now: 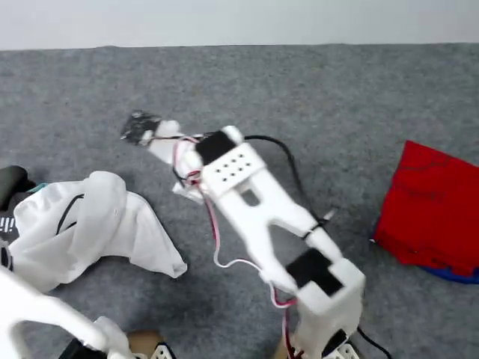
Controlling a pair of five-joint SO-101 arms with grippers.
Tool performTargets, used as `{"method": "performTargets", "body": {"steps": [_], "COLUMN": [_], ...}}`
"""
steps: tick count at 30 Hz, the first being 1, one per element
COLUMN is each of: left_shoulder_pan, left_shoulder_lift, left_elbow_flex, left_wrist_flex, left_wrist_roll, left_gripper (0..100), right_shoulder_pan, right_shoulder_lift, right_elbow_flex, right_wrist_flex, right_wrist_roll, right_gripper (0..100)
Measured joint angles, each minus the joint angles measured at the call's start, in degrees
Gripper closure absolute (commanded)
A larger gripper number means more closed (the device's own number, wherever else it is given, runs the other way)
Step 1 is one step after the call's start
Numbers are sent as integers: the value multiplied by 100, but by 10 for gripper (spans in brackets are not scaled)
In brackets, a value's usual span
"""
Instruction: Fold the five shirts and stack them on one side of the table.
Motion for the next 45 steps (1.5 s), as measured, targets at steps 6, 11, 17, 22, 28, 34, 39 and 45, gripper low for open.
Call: {"method": "performTargets", "body": {"steps": [6, 11, 17, 22, 28, 34, 39, 45], "left_shoulder_pan": [0, 0, 0, 0, 0, 0, 0, 0], "left_shoulder_lift": [0, -26, -26, -26, -26, -26, -26, -246], "left_elbow_flex": [97, 97, 97, 97, 97, 97, 97, 62], "left_wrist_flex": [0, 0, 0, 0, 0, 0, 0, 0], "left_wrist_roll": [18, 9, 0, 0, 0, -9, -9, -9], "left_gripper": [996, 996, 996, 996, 996, 996, 996, 996], "right_shoulder_pan": [-607, -985, -1301, -1530, -1705, -1723, -1688, -1336], "right_shoulder_lift": [1002, 1820, 2831, 3604, 4651, 5468, 5609, 5582], "right_elbow_flex": [-1266, -2224, -3200, -3921, -4809, -5846, -6716, -7525], "right_wrist_flex": [35, -26, -220, -237, -237, -237, 9, 853], "right_wrist_roll": [844, 1046, 1257, 1547, 1855, 2233, 2286, 2286], "right_gripper": [693, 693, 693, 693, 720, 991, 985, 988]}}
